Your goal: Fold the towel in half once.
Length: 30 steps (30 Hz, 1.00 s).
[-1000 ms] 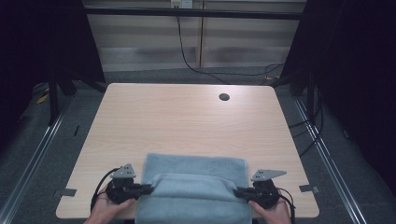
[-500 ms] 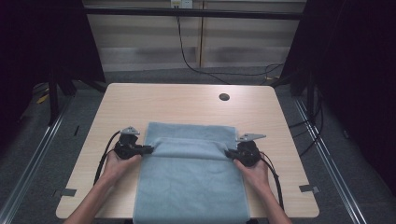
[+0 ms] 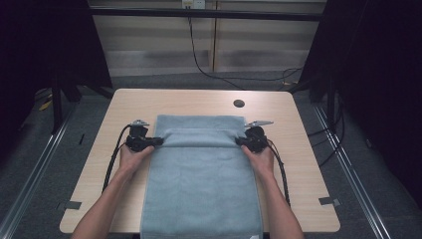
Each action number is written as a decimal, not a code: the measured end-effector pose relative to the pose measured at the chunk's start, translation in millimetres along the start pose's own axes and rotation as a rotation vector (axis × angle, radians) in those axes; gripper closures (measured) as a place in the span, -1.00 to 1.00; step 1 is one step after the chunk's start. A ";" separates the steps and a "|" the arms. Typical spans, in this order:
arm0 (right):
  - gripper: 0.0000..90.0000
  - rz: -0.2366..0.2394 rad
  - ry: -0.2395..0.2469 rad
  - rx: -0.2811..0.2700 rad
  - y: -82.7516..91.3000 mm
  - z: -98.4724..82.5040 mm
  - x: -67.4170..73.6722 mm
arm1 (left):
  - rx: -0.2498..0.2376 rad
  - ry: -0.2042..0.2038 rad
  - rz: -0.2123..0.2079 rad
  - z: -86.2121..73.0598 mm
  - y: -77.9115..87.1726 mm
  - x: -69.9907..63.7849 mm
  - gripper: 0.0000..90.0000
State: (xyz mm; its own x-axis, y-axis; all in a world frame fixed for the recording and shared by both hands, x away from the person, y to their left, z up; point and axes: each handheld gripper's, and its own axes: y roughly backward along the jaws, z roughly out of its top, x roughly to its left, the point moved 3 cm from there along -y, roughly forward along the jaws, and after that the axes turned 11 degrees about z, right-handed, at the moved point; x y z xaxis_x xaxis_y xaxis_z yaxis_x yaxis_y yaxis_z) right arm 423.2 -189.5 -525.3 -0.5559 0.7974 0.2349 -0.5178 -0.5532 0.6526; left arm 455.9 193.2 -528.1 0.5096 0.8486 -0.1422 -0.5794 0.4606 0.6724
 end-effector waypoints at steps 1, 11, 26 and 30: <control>0.94 -0.013 0.002 -0.004 -2.5 2.2 -0.3 | -0.008 -0.006 0.008 1.6 -1.9 0.9 0.90; 0.93 0.011 -0.070 -0.066 -5.1 8.3 -14.2 | 0.002 0.039 -0.010 13.1 -2.2 2.1 0.90; 0.94 0.213 -0.017 -0.345 93.7 76.3 -0.7 | -0.249 0.006 -0.241 66.5 92.2 -13.0 0.91; 0.94 0.230 0.024 -0.385 121.0 91.6 9.9 | -0.290 -0.017 -0.245 81.3 115.8 -20.3 0.91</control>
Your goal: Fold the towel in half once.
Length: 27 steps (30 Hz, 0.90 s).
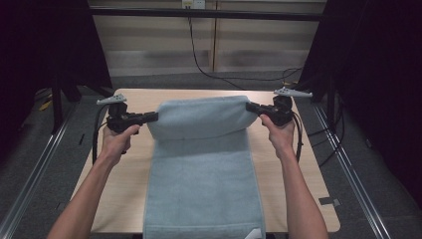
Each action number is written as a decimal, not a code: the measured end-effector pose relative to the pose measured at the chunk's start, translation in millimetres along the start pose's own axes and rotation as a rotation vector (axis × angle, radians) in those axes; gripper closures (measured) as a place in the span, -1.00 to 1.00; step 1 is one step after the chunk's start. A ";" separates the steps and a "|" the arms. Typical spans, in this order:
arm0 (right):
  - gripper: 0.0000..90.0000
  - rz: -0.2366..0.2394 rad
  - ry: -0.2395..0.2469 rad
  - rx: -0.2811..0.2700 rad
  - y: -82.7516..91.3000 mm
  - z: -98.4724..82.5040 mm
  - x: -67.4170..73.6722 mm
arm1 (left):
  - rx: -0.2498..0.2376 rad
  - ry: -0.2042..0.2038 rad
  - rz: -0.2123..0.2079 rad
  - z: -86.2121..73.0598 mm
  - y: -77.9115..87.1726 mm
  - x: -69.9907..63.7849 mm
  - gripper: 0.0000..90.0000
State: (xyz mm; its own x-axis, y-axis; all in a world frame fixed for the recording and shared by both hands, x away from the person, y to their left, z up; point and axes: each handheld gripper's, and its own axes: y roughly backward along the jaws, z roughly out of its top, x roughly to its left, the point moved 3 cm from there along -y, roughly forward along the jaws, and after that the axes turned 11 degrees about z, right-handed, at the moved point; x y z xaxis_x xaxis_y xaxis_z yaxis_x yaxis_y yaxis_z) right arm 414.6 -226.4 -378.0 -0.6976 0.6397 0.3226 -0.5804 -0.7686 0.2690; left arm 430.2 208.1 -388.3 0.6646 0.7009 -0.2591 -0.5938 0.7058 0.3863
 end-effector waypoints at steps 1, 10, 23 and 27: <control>0.94 0.002 0.012 -0.006 4.0 5.5 4.7 | -0.003 -0.012 -0.008 4.8 4.3 -4.1 0.91; 0.94 0.026 0.116 -0.046 40.5 31.4 49.5 | -0.092 -0.073 -0.048 30.0 51.6 -40.4 0.91; 0.94 0.082 0.206 -0.007 81.4 10.5 102.4 | -0.075 -0.118 -0.105 -6.7 89.0 -73.3 0.91; 0.93 0.106 0.161 0.059 85.1 -33.7 104.7 | 0.004 -0.117 -0.092 -50.4 83.5 -72.3 0.90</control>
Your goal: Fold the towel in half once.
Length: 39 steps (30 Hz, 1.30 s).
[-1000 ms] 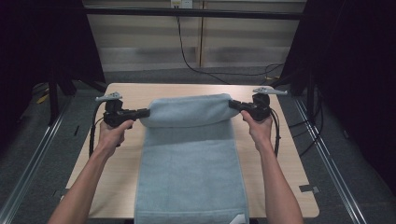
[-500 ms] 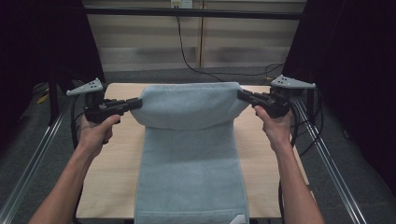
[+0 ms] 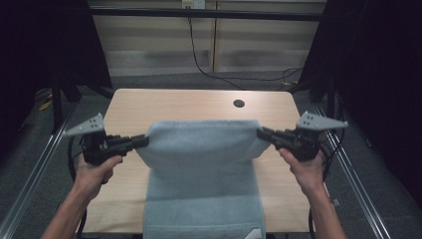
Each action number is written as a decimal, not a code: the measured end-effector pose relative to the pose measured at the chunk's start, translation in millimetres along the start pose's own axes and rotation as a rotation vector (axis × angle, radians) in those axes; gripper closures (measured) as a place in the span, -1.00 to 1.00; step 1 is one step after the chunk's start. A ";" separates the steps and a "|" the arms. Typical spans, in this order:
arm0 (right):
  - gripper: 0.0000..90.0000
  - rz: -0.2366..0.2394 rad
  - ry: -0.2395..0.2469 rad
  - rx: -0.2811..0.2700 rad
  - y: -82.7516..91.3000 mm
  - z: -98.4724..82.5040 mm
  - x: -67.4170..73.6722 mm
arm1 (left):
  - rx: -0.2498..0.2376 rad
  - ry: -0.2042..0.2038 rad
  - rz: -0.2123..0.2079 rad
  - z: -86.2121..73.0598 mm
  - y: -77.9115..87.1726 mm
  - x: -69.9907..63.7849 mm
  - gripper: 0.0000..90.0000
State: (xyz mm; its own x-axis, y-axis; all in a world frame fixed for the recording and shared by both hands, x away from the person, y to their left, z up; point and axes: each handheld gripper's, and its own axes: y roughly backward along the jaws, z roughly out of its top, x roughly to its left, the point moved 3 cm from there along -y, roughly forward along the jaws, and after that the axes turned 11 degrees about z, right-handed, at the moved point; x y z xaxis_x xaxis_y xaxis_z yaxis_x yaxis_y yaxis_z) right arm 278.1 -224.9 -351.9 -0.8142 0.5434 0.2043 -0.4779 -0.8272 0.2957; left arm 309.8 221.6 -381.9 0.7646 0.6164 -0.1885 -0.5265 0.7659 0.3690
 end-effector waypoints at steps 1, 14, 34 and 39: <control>0.93 0.005 -0.009 0.022 -0.5 -12.8 3.3 | 0.017 0.012 -0.010 -11.7 -1.4 -1.7 0.90; 0.88 0.060 -0.101 0.132 19.4 -107.6 53.8 | 0.110 0.127 -0.136 -99.5 12.3 -35.6 0.89; 0.42 0.112 -0.198 0.249 4.7 -148.4 55.9 | 0.227 0.120 -0.107 -118.2 -8.3 -17.5 0.39; 0.28 0.184 -0.231 0.351 -24.5 -167.1 55.0 | 0.333 0.088 -0.107 -133.4 -23.6 -23.2 0.14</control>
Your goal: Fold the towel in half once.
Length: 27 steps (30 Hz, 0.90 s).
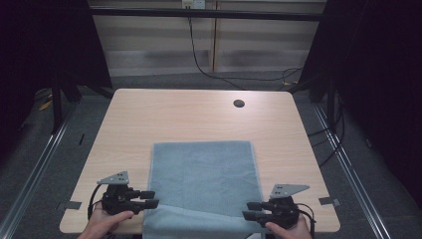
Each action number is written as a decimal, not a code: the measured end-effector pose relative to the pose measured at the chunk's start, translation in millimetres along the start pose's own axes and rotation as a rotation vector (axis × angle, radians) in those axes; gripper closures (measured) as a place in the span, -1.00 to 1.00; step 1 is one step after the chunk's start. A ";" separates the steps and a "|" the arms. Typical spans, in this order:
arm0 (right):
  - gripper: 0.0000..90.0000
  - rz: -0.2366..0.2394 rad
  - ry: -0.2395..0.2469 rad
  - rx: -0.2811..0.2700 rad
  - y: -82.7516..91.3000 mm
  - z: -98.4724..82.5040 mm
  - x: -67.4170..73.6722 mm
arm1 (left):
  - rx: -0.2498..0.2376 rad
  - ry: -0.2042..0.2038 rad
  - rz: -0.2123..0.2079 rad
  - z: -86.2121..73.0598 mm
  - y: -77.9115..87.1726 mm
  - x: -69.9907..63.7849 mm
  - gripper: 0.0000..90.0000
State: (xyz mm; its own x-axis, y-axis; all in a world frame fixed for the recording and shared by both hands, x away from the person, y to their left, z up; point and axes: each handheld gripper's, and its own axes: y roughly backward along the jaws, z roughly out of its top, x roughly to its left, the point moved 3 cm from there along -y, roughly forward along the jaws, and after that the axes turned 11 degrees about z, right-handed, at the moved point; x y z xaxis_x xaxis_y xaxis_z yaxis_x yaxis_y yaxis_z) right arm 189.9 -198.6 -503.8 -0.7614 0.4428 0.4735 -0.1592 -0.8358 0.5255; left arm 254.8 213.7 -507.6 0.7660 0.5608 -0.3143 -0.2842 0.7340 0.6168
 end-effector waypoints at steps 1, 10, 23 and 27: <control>0.27 -0.001 0.005 0.023 -5.1 -1.4 -0.1 | 0.008 -0.007 -0.001 -0.5 -1.9 -2.3 0.10; 0.79 0.066 0.038 0.074 -10.8 -9.9 15.0 | 0.086 -0.137 -0.047 -10.6 -1.9 -20.7 0.84; 0.53 0.085 0.102 0.017 10.3 -3.5 35.9 | -0.026 -0.067 -0.093 -1.1 15.0 -24.7 0.42; 0.47 0.047 0.075 -0.031 3.2 13.5 5.6 | -0.027 -0.050 -0.014 16.6 5.4 -5.6 0.31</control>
State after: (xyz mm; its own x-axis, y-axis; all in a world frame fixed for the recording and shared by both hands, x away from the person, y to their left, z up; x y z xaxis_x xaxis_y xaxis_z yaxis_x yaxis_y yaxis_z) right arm 193.6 -194.4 -489.9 -0.8129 0.3784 0.4427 -0.1406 -0.8652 0.4813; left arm 258.6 208.2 -490.6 0.7976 0.5313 -0.2857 -0.2886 0.7520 0.5926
